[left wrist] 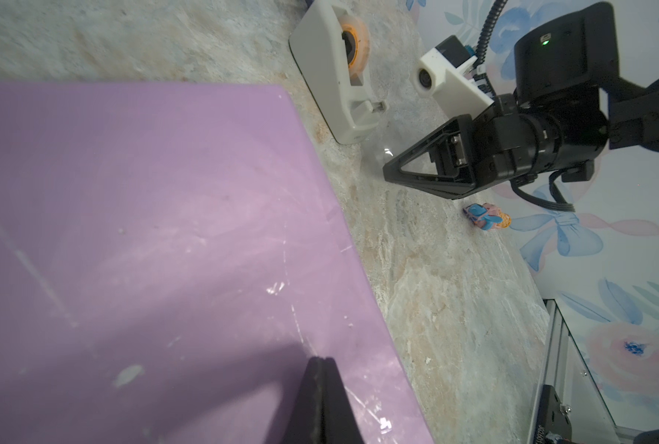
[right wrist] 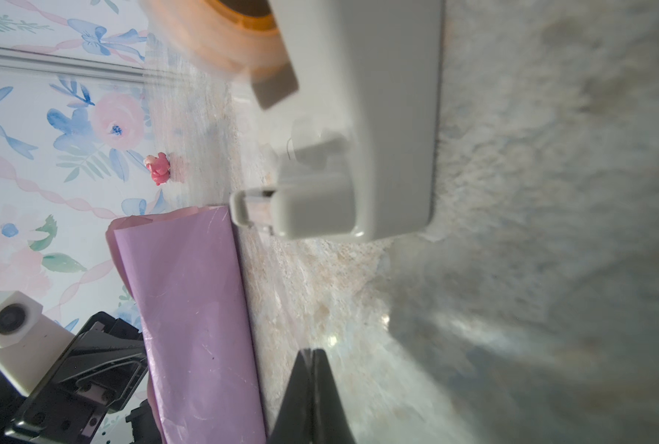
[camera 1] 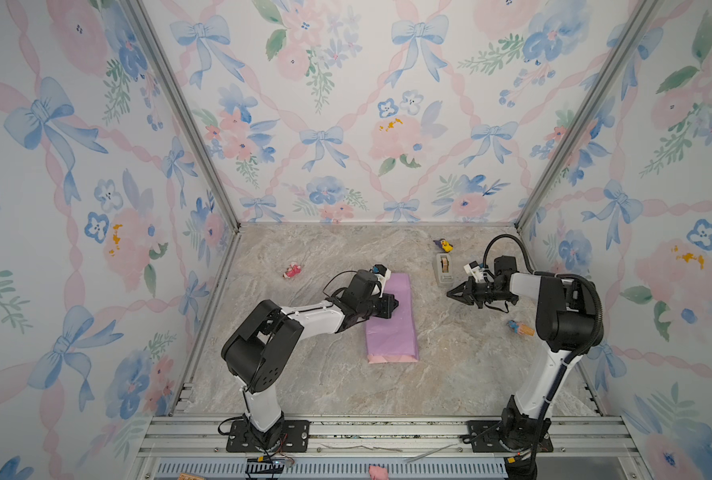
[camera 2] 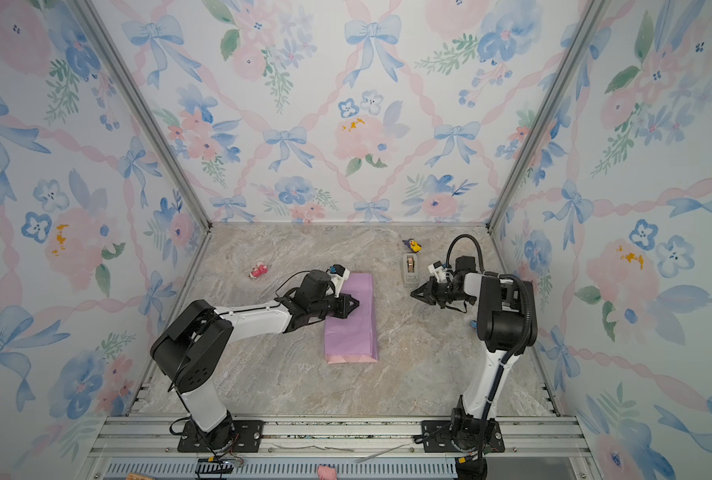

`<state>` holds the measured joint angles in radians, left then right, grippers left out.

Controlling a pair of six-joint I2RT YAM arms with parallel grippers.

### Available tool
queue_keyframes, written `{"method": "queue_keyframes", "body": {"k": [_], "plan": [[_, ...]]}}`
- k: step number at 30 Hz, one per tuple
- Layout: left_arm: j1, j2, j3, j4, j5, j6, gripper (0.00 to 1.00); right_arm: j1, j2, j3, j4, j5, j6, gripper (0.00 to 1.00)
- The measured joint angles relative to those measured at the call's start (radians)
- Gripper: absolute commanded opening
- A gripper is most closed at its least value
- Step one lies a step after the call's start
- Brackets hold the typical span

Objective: Wrap the gift box in paper

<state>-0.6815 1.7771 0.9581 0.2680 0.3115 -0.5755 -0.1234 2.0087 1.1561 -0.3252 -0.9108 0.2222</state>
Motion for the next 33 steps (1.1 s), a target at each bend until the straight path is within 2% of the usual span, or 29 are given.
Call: {"method": "queue_keyframes", "body": {"k": [16, 33], "plan": [[0.000, -0.002, -0.001, -0.001, -0.001, 0.000, 0.06, -0.033, 0.008, 0.001, 0.018, 0.034, 0.049, 0.00], [-0.001, -0.002, -0.001, -0.001, -0.001, 0.000, 0.06, -0.011, 0.008, 0.058, -0.089, 0.139, 0.029, 0.00]]}}
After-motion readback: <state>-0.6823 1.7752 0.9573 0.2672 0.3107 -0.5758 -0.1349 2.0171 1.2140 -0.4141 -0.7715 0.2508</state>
